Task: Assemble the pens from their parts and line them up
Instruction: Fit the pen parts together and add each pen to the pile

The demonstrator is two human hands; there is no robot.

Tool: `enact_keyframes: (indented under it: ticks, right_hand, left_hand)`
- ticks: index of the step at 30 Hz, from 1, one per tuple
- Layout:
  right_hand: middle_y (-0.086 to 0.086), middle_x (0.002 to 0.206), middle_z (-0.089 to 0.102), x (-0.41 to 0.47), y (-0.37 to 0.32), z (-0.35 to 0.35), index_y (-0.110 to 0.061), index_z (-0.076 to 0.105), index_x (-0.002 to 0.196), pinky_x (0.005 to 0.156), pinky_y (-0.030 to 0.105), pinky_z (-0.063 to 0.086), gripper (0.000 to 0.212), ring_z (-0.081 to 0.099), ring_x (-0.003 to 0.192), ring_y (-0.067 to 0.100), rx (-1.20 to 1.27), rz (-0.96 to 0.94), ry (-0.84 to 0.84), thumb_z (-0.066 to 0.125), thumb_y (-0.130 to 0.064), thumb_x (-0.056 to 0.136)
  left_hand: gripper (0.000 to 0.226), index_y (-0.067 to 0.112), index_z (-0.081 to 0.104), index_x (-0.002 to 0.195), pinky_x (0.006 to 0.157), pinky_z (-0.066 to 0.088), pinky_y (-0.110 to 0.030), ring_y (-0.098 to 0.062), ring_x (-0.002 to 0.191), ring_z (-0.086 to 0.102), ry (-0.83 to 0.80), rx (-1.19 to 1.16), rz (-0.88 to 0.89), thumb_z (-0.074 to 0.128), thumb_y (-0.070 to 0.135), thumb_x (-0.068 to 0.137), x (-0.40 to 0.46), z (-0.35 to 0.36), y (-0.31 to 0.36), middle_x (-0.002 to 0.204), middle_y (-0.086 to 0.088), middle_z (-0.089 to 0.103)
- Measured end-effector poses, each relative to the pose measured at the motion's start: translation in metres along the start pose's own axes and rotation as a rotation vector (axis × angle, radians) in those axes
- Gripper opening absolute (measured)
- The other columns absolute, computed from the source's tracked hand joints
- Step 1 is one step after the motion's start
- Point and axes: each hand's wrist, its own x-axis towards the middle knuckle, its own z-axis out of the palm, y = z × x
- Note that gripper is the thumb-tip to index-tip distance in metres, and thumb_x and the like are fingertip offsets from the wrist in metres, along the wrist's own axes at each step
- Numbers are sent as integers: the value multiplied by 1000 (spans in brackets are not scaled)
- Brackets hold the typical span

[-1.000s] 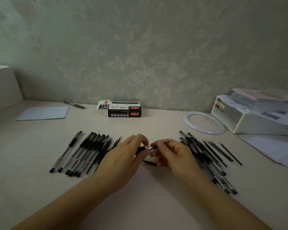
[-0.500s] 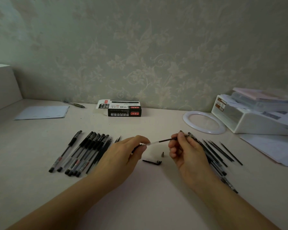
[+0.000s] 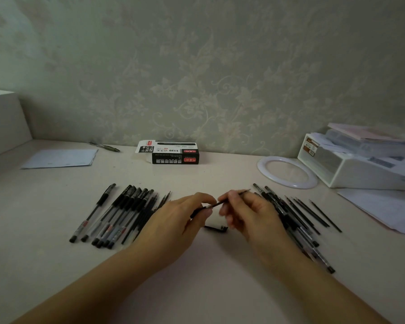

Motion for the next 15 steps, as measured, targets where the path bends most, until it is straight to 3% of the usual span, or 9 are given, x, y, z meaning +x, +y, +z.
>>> enact_keyframes:
  ticks: [3,5,9,15]
  right_hand:
    - [-1,74,70,-3,2,3,-22,72,93,59,18,50,16,60,62,6,-239,-68,-63,68,-36,86]
    - [-3,78,68,-2,3,0,-28,69,95,61,18,50,19,60,63,4,-384,-79,-2,74,-40,81]
    - [-7,81,62,2,7,-13,-27,68,94,61,12,43,15,52,59,3,-679,-155,121,77,-27,82]
    - [-3,88,59,5,12,-17,-21,74,98,69,11,41,15,54,68,5,-920,-203,40,75,-26,84]
  left_hand:
    - [22,28,53,115,63,51,-37,-5,72,62,33,-7,-11,45,36,97,0,1,-2,79,18,60]
    - [26,30,52,117,61,51,-35,-5,69,60,64,-7,-27,41,40,96,0,0,-6,74,17,59]
    - [30,38,49,117,60,52,-32,-2,70,59,74,13,-38,31,49,96,1,-1,-9,72,23,56]
    - [21,38,52,114,63,52,-31,-3,72,60,60,37,-21,39,39,98,0,0,-10,74,33,50]
